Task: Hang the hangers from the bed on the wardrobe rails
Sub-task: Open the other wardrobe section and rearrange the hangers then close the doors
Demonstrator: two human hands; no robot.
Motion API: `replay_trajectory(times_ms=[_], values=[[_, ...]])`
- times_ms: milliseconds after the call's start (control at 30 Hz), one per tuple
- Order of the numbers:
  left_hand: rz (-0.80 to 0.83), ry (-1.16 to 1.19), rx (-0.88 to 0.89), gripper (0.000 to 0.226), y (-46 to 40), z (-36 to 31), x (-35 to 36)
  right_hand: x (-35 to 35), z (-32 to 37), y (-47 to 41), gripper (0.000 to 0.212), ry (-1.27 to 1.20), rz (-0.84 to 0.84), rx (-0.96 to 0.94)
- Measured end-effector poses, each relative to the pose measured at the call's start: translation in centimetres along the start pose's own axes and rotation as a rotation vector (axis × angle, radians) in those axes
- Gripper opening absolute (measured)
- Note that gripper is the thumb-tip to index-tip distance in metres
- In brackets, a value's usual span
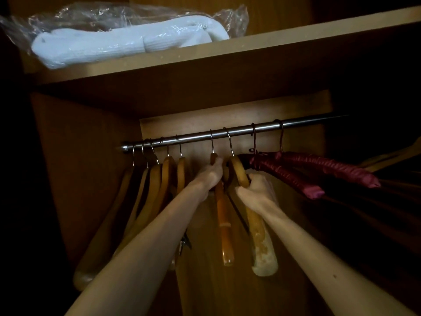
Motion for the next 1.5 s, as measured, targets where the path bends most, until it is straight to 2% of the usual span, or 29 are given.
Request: replay_trajectory(times_ms=[33,100,167,233,267,333,367,433,500,567,600,733,800,867,933,1067,1100,1133,1200,1233,1300,1367,1433,1467,1500], values=[[0.012,-0.064,0.002,0.057,0.3,-0.3,-0.2,-0.1,0.2,0.1,0.004,0.021,0.005,-0.003],[-0.070,-0.401,0.088,0.062,0.8,-1.2,-1.4,-0.5,0.7,0.5,0.008,0.090,0.023,-0.031],[-0.336,-0.803,0.280,0.058,2.2,-2.8,-3.6,-0.8,1.3,1.7,0.015,0.190,0.076,-0.057],[-0.567,-0.982,0.402,0.045,4.4,-4.0,-6.2,-1.3,2.3,3.5,0.023,0.291,0.086,-0.114],[-0.642,-1.054,0.391,0.042,5.0,-4.1,-7.6,-1.7,3.3,4.6,0.023,0.317,0.062,-0.170],[-0.680,-1.157,0.268,0.041,5.7,-4.0,-10.3,-2.0,6.3,7.0,0.023,0.324,0.030,-0.302],[-0.658,-1.185,0.205,0.046,5.7,-3.6,-11.0,-1.8,7.9,8.1,0.032,0.339,0.045,-0.358],[-0.585,-1.205,0.152,0.050,5.4,-2.9,-11.2,-0.1,10.4,10.2,0.052,0.414,0.151,-0.405],[-0.540,-1.204,0.156,0.054,5.2,-2.3,-10.7,2.7,11.8,12.4,0.051,0.490,0.292,-0.435],[-0.526,-1.195,0.150,0.060,5.0,-2.0,-10.3,5.4,11.9,14.0,0.042,0.503,0.404,-0.424],[-0.514,-1.185,0.132,0.064,4.9,-1.8,-10.2,6.5,11.5,14.4,0.045,0.488,0.447,-0.394],[-0.362,-1.060,0.045,0.082,4.1,0.0,-9.9,8.8,9.5,13.6,0.099,0.420,0.435,-0.234],[-0.234,-0.802,0.018,0.096,3.5,1.2,-9.3,9.4,8.7,13.1,0.116,0.442,0.400,-0.199],[-0.126,-0.493,-0.038,0.111,3.0,2.5,-8.4,9.6,8.1,13.0,0.119,0.451,0.393,-0.162],[-0.087,-0.322,-0.054,0.106,2.5,3.2,-7.8,9.5,8.0,12.9,0.115,0.441,0.359,-0.153],[-0.068,-0.215,0.002,0.048,1.6,2.0,-7.5,8.0,9.3,12.0,0.096,0.410,0.185,-0.238],[-0.052,-0.194,0.004,0.037,1.4,1.3,-7.7,7.3,10.0,11.5,0.085,0.406,0.153,-0.254],[-0.029,-0.165,-0.004,0.035,1.5,0.5,-7.8,6.5,11.0,10.9,0.067,0.394,0.134,-0.268],[-0.003,-0.132,-0.026,0.049,1.2,-0.5,-7.9,5.2,12.7,9.6,0.018,0.371,0.140,-0.262],[0.000,-0.149,-0.040,0.046,1.1,-0.5,-7.8,4.8,13.1,9.1,0.016,0.358,0.157,-0.245],[-0.030,-0.158,-0.086,0.039,1.2,0.5,-7.5,4.9,13.1,8.6,0.030,0.349,0.226,-0.222],[-0.020,-0.007,-0.123,0.043,1.5,2.5,-6.2,5.4,11.5,9.1,0.032,0.349,0.260,-0.195],[0.006,0.039,-0.157,0.057,2.2,5.8,-4.3,6.6,8.5,10.8,0.014,0.354,0.263,-0.163],[-0.010,0.052,-0.175,0.063,3.0,7.7,-3.5,7.4,6.6,11.9,0.021,0.378,0.259,-0.151],[-0.018,0.090,-0.204,0.065,3.6,10.0,-2.6,8.4,4.4,13.3,0.042,0.399,0.267,-0.143]])
Point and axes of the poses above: each hand's wrist, its own y-axis away from the middle knuckle, its own x-axis out of the palm, z = x × y, the point moved 7 cm from there along -y, towards the middle knuckle, and after that the axes turned 2 degrees about x, right-handed, at the moved point
